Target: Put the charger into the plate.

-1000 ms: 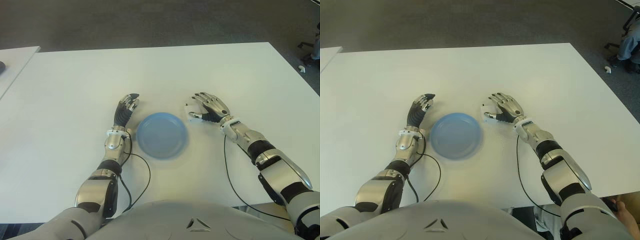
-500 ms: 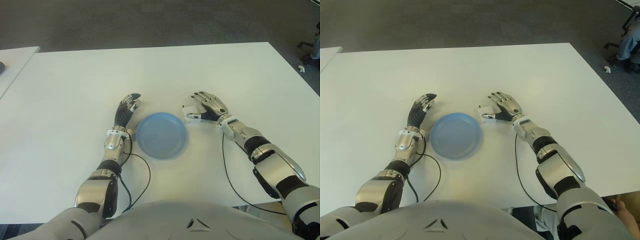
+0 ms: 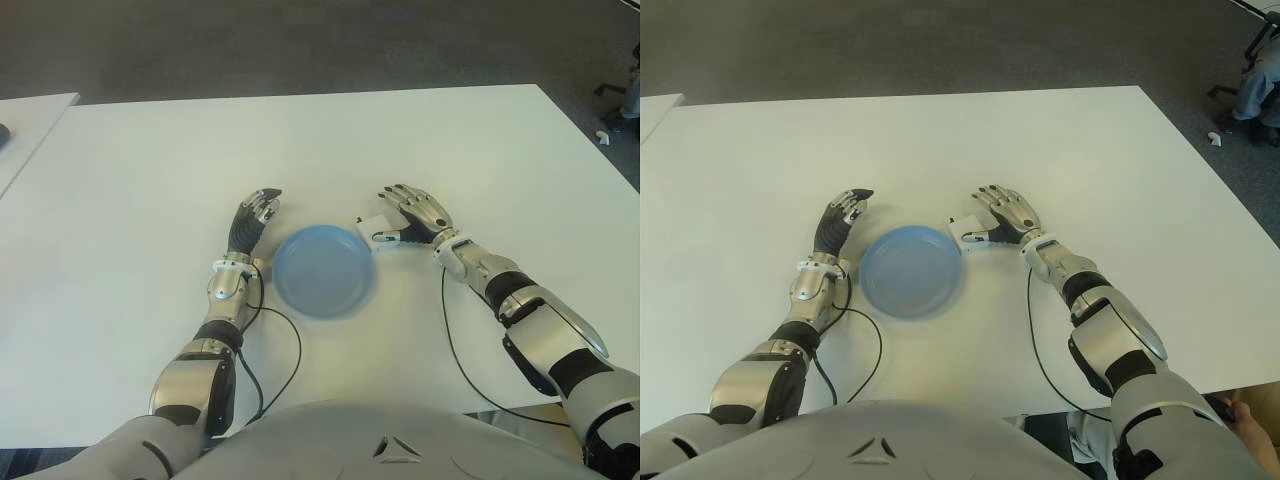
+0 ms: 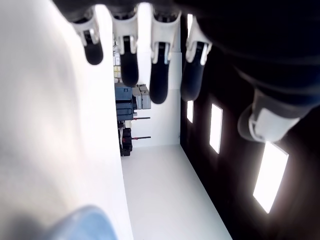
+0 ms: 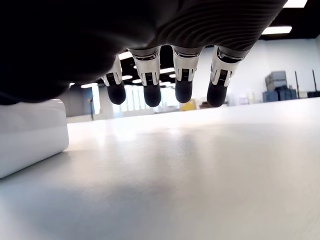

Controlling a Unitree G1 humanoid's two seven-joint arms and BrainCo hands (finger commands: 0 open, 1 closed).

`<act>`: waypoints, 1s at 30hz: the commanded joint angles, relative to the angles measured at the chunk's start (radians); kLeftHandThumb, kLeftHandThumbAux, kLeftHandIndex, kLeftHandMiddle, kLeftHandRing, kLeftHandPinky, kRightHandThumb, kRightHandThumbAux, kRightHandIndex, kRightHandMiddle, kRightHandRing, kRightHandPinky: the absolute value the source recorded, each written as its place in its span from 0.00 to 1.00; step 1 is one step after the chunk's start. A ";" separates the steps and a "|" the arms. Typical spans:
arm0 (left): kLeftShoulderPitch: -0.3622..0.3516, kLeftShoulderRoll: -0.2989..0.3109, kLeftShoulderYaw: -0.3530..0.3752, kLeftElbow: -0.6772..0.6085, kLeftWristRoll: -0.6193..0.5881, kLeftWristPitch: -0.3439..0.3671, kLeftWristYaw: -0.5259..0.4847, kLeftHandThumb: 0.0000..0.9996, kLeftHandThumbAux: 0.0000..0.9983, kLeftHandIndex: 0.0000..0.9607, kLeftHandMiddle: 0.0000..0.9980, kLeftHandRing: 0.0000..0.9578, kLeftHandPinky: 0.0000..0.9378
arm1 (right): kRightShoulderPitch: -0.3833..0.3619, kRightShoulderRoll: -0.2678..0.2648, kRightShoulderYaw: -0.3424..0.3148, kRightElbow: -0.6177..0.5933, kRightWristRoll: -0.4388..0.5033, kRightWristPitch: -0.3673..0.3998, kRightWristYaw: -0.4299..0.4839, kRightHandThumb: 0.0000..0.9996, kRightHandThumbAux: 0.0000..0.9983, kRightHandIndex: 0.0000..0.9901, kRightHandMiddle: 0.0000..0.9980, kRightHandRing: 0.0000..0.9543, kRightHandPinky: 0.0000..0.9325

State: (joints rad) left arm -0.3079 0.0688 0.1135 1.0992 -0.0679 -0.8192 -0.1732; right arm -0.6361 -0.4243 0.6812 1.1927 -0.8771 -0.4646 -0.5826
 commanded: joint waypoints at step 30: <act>0.179 -0.026 -0.011 0.102 0.026 0.007 0.003 0.00 0.51 0.31 0.30 0.23 0.17 | 0.093 -0.015 -0.064 0.011 0.098 0.016 0.016 0.27 0.13 0.00 0.00 0.00 0.00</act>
State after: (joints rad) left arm -0.3080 0.0688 0.1111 1.0992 -0.0674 -0.8235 -0.1728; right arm -0.6105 -0.4237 0.6379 1.1923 -0.8015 -0.4741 -0.6019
